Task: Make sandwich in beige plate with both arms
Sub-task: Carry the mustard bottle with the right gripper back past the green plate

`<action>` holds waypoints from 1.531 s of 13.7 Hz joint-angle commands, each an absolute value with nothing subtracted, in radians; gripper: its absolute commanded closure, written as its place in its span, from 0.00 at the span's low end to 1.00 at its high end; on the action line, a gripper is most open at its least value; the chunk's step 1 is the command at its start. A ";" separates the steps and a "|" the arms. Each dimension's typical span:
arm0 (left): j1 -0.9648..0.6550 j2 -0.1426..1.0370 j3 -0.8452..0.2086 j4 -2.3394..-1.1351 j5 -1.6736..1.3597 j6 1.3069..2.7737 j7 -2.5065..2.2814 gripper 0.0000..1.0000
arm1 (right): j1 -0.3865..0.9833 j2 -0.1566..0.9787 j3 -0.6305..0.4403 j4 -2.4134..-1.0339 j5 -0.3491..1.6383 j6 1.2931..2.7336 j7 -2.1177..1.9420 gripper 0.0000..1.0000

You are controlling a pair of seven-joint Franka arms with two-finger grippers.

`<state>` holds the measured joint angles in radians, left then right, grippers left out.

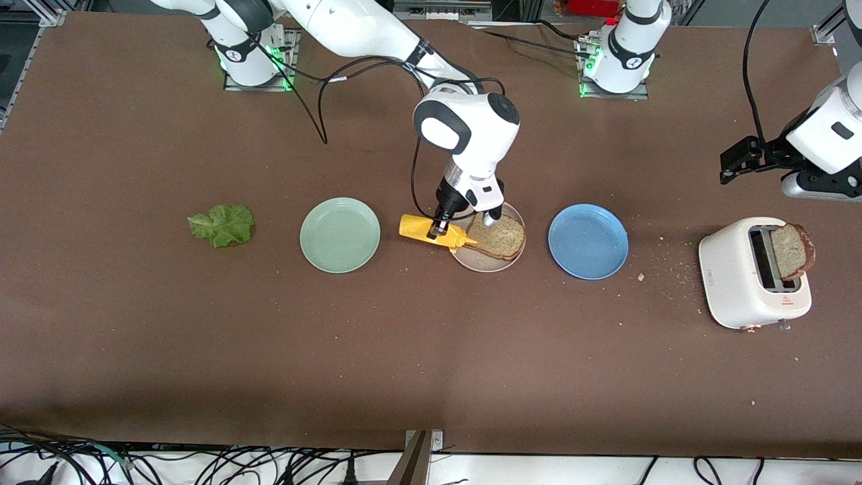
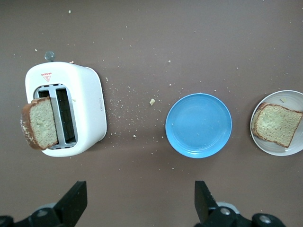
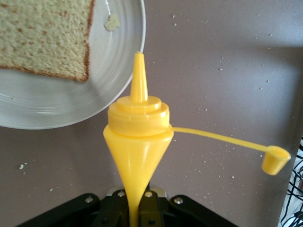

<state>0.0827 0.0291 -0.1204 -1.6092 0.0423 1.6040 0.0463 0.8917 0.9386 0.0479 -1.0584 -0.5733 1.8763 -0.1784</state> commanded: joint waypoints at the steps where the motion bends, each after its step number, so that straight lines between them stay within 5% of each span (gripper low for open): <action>1: 0.091 0.017 -0.121 -1.608 0.017 1.603 0.051 0.00 | 0.827 0.919 0.063 -1.034 -0.490 1.900 -0.227 0.98; 10: 0.091 0.017 -0.121 -1.608 0.015 1.603 0.051 0.00 | 0.573 0.784 0.054 -1.054 0.124 1.933 -0.375 0.98; 21: 0.091 0.017 -0.121 -1.608 0.015 1.603 0.051 0.00 | 0.235 0.508 0.052 -1.485 0.695 1.838 -1.142 0.98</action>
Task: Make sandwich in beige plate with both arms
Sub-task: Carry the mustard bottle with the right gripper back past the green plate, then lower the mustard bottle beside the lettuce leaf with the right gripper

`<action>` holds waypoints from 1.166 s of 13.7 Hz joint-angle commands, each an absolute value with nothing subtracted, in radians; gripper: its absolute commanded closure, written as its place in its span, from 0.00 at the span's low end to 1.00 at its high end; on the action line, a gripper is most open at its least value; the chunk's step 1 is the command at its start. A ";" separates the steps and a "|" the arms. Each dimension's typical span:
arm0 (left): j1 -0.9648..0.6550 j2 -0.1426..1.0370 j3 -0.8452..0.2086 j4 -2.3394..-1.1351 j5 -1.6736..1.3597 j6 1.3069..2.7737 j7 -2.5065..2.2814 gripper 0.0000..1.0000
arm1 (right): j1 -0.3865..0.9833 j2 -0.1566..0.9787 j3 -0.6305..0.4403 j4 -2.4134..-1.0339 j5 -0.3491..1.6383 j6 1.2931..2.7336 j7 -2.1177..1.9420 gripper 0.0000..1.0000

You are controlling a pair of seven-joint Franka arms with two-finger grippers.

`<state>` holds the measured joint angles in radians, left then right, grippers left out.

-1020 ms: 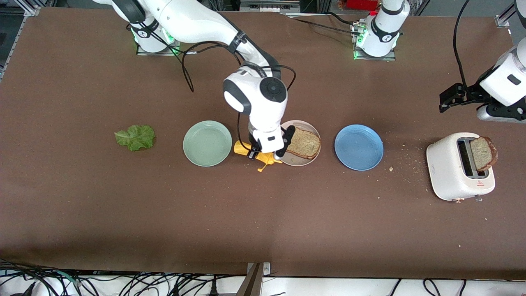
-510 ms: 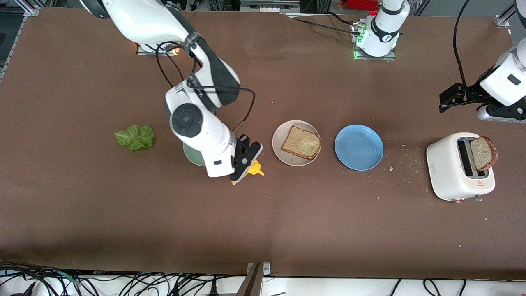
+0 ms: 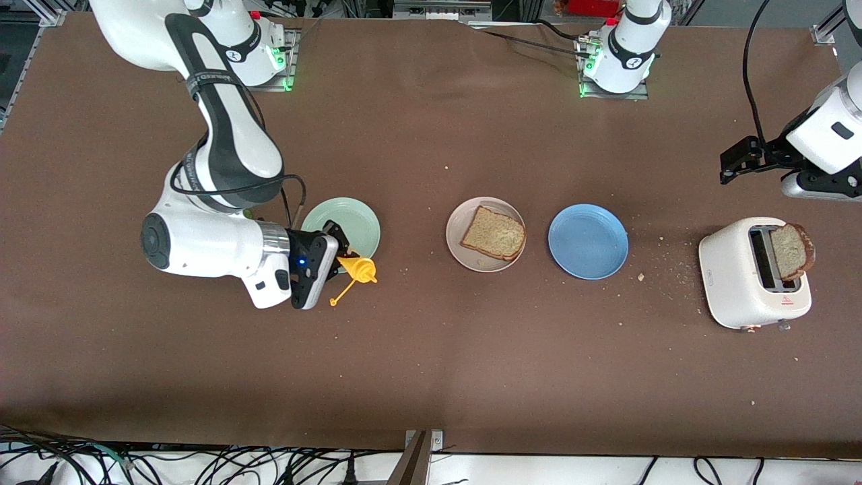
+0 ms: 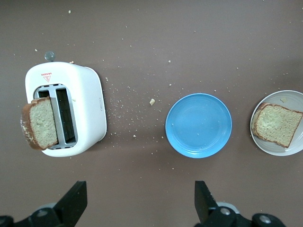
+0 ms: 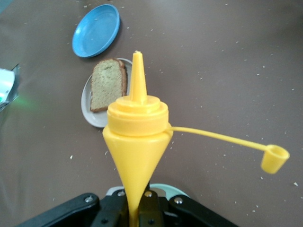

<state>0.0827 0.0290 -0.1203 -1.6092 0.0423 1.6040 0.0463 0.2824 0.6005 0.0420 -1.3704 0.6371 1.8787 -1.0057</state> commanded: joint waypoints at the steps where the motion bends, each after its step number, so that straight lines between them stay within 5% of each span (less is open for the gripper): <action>1: 0.091 0.017 -0.121 -1.608 0.015 1.603 0.051 0.00 | 0.220 0.494 0.029 -1.508 0.718 1.806 -1.220 0.98; 6: 0.091 0.017 -0.121 -1.608 0.015 1.603 0.051 0.00 | 0.131 0.497 -0.109 -1.623 0.954 1.629 -1.786 0.98; 16: 0.091 0.017 -0.121 -1.608 0.015 1.603 0.051 0.00 | 0.006 0.603 -0.114 -1.842 1.108 1.503 -2.298 1.00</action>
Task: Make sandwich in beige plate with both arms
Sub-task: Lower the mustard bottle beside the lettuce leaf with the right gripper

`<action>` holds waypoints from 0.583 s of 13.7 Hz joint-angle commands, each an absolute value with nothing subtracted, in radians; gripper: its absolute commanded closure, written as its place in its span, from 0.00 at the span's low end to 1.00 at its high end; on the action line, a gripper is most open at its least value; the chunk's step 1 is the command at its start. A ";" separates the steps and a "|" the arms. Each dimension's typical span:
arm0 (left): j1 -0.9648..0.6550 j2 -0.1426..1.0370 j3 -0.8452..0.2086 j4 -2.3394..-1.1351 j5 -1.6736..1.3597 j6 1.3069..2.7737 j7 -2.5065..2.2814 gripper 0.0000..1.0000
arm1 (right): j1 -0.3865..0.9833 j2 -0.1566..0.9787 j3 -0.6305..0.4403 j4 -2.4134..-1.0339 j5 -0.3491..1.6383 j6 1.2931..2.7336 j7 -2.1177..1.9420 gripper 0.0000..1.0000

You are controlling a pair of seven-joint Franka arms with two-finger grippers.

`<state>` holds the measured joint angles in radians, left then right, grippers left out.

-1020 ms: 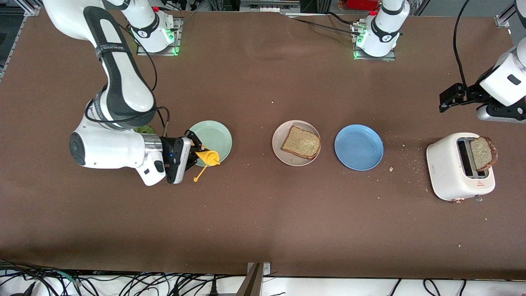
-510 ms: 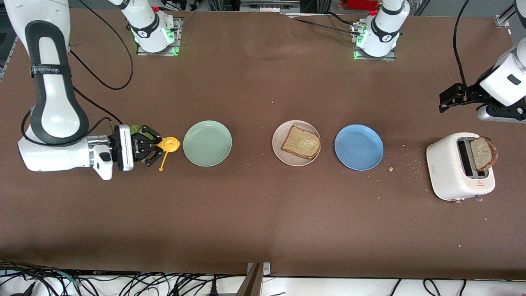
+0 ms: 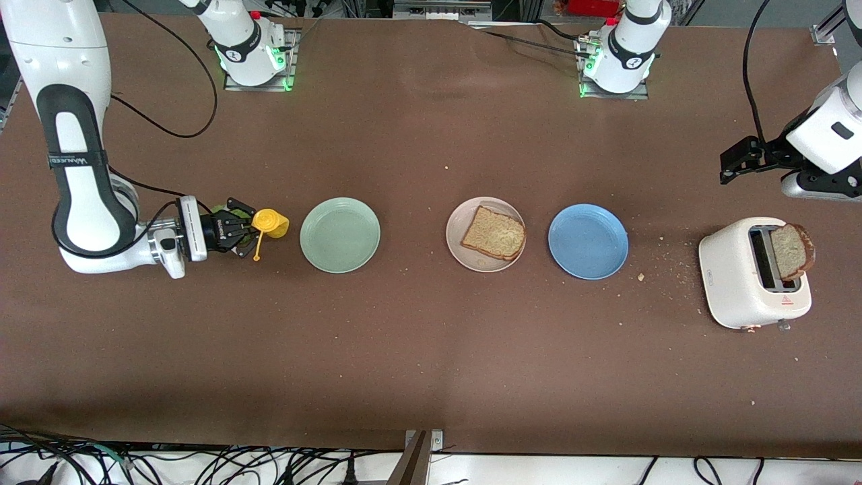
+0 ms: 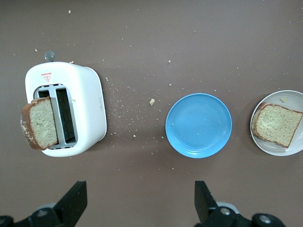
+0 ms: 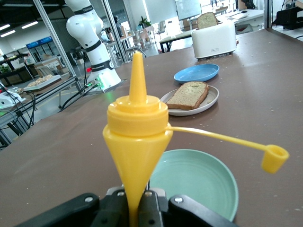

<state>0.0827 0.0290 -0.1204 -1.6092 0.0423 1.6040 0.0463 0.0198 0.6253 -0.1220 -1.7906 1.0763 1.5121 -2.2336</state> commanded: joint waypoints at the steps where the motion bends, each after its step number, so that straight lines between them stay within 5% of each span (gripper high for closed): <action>1: 0.091 0.017 -0.121 -1.608 0.015 1.603 0.051 0.00 | 0.002 0.603 -0.114 -1.848 1.103 1.503 -2.324 1.00; 8: 0.091 0.017 -0.121 -1.608 0.015 1.603 0.051 0.00 | -0.041 0.635 -0.115 -1.888 1.080 1.505 -2.471 1.00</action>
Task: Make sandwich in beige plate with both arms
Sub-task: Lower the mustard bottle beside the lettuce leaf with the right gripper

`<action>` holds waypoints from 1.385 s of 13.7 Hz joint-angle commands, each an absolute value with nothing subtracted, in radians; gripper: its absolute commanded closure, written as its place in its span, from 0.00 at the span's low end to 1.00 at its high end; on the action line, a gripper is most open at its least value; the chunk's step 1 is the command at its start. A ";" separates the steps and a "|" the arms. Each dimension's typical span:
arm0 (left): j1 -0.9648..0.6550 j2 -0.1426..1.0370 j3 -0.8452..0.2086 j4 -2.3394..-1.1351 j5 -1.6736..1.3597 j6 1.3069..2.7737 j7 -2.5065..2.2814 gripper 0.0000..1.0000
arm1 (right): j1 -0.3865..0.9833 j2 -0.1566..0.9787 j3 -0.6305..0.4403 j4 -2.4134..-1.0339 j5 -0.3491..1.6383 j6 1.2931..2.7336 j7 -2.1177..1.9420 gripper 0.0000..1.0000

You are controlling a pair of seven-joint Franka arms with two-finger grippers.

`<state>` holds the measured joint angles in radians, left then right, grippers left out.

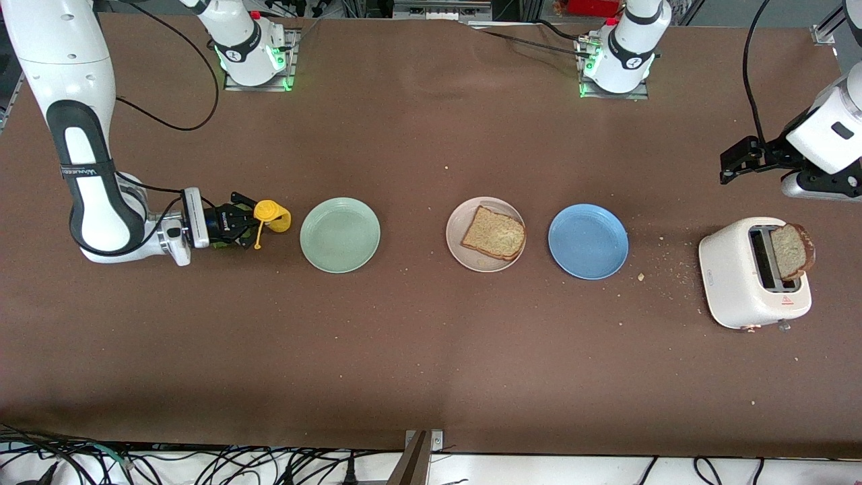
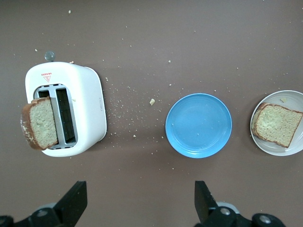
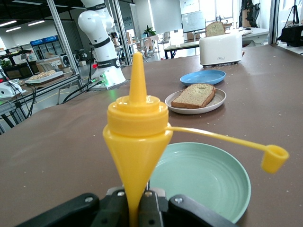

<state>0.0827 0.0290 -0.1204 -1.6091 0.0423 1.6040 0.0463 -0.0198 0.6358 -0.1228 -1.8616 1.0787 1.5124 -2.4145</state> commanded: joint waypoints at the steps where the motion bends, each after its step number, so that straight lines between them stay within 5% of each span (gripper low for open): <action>1: 0.091 0.017 -0.121 -1.608 0.015 1.603 0.051 0.00 | -0.044 0.649 -0.115 -1.887 1.081 1.506 -2.486 1.00; 8: 0.091 0.017 -0.121 -1.608 0.015 1.603 0.051 0.00 | -0.066 0.724 -0.114 -1.878 1.097 1.526 -2.571 0.99; 10: 0.091 0.017 -0.121 -1.608 0.015 1.603 0.051 0.00 | -0.066 0.724 -0.115 -1.876 1.114 1.549 -2.559 0.68; 12: 0.091 0.017 -0.121 -1.608 0.015 1.603 0.051 0.00 | -0.075 0.724 -0.115 -1.864 1.117 1.574 -2.560 0.53; 14: 0.091 0.017 -0.121 -1.608 0.015 1.603 0.051 0.00 | -0.077 0.726 -0.115 -1.861 1.114 1.574 -2.557 0.00; 19: 0.091 0.017 -0.121 -1.608 0.015 1.601 0.052 0.00 | -0.078 0.715 -0.115 -1.783 1.012 1.557 -2.447 0.00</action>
<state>0.0827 0.0290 -0.1204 -1.6092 0.0423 1.6040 0.0463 -0.0654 0.7266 -0.1232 -1.8346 1.0796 1.5685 -2.5289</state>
